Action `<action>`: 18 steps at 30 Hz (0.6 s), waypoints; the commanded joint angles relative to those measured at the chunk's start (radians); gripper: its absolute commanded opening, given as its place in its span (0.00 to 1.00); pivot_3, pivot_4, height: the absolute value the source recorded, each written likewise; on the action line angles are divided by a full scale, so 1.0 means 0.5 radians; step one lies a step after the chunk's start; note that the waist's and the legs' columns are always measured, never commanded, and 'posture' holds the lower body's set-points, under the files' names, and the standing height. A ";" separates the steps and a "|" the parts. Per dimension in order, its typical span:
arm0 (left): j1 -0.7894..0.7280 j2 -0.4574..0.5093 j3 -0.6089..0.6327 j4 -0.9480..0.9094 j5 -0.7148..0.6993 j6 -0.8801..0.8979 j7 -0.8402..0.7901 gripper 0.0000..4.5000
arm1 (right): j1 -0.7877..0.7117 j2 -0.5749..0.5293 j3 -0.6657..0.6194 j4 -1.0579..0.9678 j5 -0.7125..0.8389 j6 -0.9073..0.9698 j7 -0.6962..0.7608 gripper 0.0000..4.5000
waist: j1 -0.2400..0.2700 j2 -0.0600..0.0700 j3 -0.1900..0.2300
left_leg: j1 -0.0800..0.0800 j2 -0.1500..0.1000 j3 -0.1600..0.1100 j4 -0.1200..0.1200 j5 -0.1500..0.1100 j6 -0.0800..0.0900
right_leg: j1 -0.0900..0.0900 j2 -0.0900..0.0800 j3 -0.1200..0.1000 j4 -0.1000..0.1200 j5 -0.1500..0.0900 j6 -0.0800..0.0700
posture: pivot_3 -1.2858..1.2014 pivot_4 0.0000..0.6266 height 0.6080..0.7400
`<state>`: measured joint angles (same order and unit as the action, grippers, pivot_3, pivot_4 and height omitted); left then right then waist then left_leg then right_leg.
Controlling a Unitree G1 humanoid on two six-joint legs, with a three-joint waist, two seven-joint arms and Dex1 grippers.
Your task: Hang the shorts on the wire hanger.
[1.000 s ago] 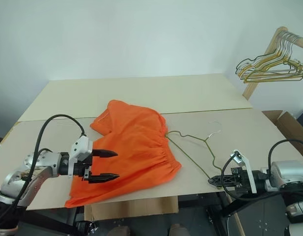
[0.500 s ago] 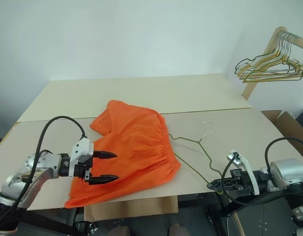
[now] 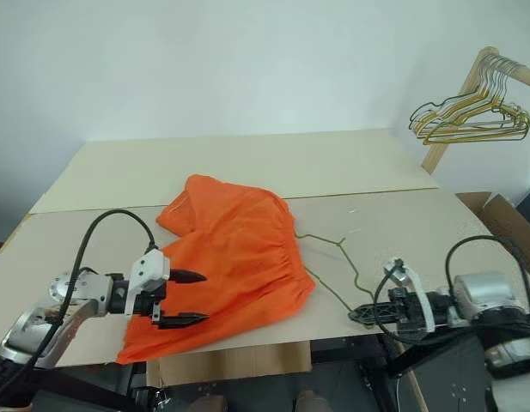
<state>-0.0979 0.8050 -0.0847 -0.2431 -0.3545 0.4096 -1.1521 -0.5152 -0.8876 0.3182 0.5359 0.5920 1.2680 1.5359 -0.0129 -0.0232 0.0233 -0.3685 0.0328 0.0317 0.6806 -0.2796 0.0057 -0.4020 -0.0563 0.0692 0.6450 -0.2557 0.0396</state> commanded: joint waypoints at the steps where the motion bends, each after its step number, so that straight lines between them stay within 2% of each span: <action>1: -0.031 0.012 0.008 -0.013 0.012 -0.053 -0.007 0.99 | -0.228 0.038 -0.035 0.169 -0.063 -0.012 0.001 0.00 | 0.003 0.000 0.000 | 0.000 0.000 0.000 0.000 0.000 0.000 | -0.001 0.000 0.000 0.000 0.000 0.000 | 0.54 0.00 1.00; 5: -0.004 0.017 -0.002 -0.013 0.037 -0.067 0.010 0.99 | -0.417 0.090 0.023 0.389 -0.150 -0.041 0.082 0.00 | 0.015 0.000 0.000 | -0.001 0.000 0.000 -0.001 0.000 0.000 | -0.001 0.000 -0.001 -0.001 0.000 0.000 | 0.54 0.00 1.00; 11: 0.037 0.012 -0.009 -0.026 0.056 -0.079 0.026 0.99 | -0.484 0.130 0.210 0.422 -0.173 -0.032 0.157 0.00 | 0.049 0.001 0.000 | -0.002 0.000 0.000 -0.001 0.000 0.000 | -0.002 -0.001 -0.001 -0.001 0.000 0.000 | 0.55 0.00 1.00; 18: 0.051 0.002 -0.031 -0.030 0.092 -0.081 0.049 0.99 | -0.674 0.306 0.110 0.802 -0.313 -0.176 0.126 0.00 | 0.049 0.001 -0.001 | -0.001 0.000 0.000 0.000 0.000 0.000 | -0.002 0.000 -0.001 0.003 0.001 -0.001 | 0.55 0.00 1.00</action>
<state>-0.0657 0.8028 -0.1021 -0.2373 -0.3130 0.3828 -1.1316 -0.8074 -0.7351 0.4150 0.9101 0.4429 1.2109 1.5535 0.0115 -0.0226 0.0230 -0.3691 0.0329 0.0316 0.6805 -0.2796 0.0056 -0.4032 -0.0564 0.0689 0.6465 -0.2552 0.0390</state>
